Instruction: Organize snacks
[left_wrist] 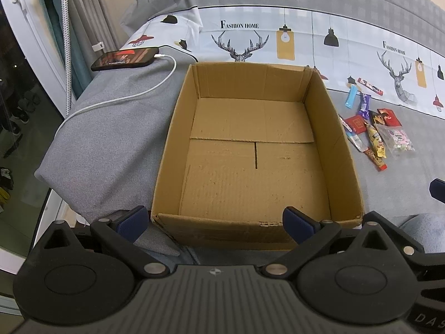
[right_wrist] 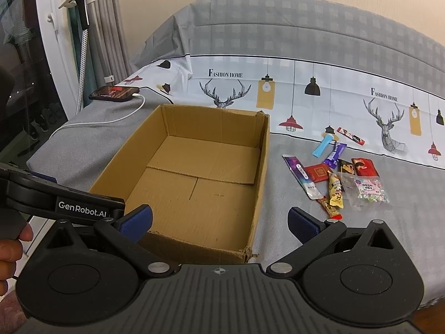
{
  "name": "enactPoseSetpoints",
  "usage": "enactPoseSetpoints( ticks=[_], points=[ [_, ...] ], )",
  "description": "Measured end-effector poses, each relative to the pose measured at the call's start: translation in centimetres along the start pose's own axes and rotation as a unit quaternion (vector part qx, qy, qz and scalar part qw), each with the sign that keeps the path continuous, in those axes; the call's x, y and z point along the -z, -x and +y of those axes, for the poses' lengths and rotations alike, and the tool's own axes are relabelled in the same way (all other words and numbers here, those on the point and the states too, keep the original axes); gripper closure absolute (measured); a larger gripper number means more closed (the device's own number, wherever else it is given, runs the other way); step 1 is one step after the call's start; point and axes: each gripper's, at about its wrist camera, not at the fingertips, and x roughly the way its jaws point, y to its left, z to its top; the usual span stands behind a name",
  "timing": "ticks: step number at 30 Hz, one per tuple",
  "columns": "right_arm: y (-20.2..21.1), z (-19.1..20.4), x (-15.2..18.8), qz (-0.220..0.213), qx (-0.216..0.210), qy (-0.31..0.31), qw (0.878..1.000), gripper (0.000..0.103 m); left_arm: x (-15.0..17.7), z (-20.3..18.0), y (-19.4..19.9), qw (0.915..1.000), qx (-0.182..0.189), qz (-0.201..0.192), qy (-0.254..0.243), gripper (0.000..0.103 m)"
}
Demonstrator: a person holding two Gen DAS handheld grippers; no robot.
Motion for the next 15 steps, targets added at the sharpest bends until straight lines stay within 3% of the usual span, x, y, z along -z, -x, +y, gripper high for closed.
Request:
enactPoseSetpoints(
  ticks=[15],
  points=[
    [-0.43,0.09,0.08,0.007,-0.003,0.000,1.000,0.000,-0.14,0.25,-0.33,1.0000,-0.001,0.004,0.000,0.000]
  ],
)
